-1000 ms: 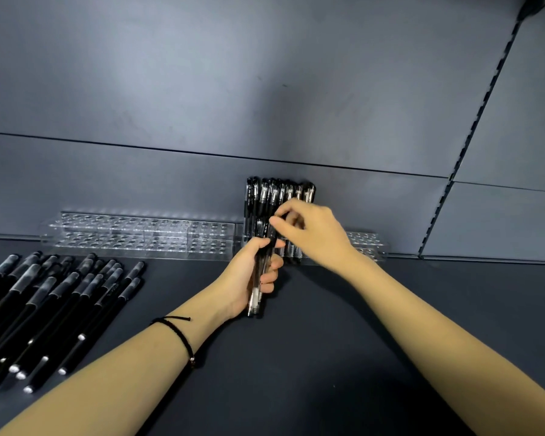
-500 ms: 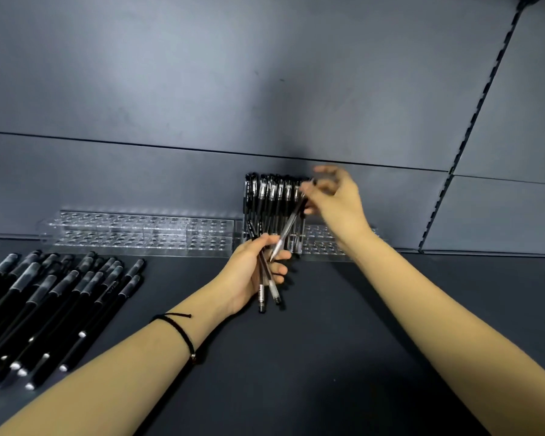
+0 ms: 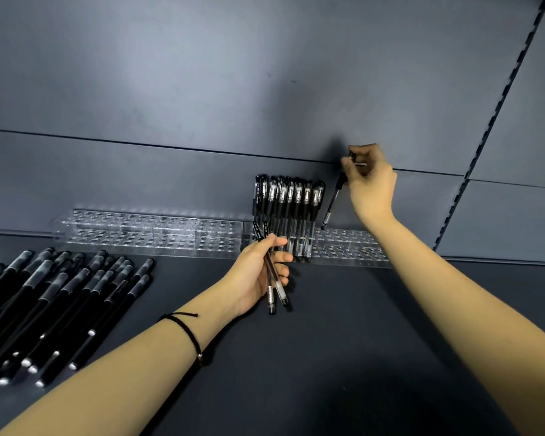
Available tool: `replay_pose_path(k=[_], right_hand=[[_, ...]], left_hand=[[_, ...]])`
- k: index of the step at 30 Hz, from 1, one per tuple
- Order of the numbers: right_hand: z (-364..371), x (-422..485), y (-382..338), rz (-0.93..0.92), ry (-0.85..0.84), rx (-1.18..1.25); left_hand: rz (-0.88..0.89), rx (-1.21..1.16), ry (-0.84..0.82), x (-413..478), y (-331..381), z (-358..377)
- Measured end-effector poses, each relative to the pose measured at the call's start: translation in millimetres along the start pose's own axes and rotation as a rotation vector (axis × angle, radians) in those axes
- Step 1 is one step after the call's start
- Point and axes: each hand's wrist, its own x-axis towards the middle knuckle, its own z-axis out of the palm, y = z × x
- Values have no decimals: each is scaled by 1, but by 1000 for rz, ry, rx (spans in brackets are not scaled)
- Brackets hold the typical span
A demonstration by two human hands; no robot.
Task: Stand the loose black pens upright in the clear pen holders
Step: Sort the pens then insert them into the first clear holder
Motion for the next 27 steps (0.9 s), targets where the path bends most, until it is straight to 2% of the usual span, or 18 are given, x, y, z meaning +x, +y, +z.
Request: replay_pose_path(k=[5,9,12,18,19,21,24,27], right_hand=[[5,-4,5,-13,-29,0],[8,-12,13,2,-160,-85],[9,-20,17,91,-236,-103],[6,-43,-7,-26,-26,-60],[6,-49,-13,-19,-54,-7],[8,-60,-24,46,-212,69],[11,-72,-35,123,-494,-7],[14,-79,-38,181,-615,-42]], left_hand=[[2,4,-5,1,-1,0],[7,14,-6,2,-1,-1],[0,28,-4,2,-1,0],[-10,84,-31,4,-1,1],[-28,93,-42,5,-1,2],[-47,114,-72,5,-2,3],[-22,77,-89,3,-3,5],[8,-22,-88,3,-5,5]])
